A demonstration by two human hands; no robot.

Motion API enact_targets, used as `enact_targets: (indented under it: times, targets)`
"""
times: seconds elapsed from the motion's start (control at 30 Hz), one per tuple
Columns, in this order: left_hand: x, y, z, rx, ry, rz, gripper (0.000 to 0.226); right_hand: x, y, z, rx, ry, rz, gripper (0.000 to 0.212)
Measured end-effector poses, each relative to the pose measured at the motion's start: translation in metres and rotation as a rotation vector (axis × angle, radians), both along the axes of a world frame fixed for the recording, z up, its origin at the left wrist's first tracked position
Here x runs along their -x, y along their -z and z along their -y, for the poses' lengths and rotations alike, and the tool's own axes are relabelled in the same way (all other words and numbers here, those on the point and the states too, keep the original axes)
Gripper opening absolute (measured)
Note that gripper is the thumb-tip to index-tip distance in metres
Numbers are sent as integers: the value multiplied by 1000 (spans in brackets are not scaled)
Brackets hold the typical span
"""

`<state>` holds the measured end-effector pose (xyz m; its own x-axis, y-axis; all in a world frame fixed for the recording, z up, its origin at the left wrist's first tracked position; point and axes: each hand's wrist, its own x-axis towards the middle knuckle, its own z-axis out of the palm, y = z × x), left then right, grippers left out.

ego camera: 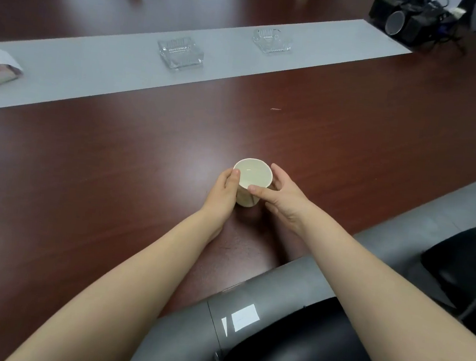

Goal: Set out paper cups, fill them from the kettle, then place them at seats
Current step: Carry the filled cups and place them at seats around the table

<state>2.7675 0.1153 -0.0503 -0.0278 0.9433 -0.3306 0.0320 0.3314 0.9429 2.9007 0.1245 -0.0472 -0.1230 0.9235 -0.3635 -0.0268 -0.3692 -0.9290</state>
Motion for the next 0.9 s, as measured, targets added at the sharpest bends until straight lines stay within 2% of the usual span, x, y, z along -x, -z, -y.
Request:
enact_targets:
  times: [0.07, 0.2, 0.47, 0.63, 0.9]
  targets:
    - [1, -8, 9, 37, -36, -7, 39, -3, -3, 5, 0, 15, 82, 95]
    - [4, -24, 33, 46, -112, 28, 51, -11, -15, 24, -9, 88, 206, 105]
    - [8, -63, 115, 0, -81, -236, 57, -31, -50, 101, -14, 82, 210, 96]
    - [-4, -96, 197, 2, -66, -284, 59, -42, -75, 176, -8, 18, 228, 93]
    - [-21, -149, 360, -104, -178, -302, 60, -49, -137, 313, -88, -165, 224, 81]
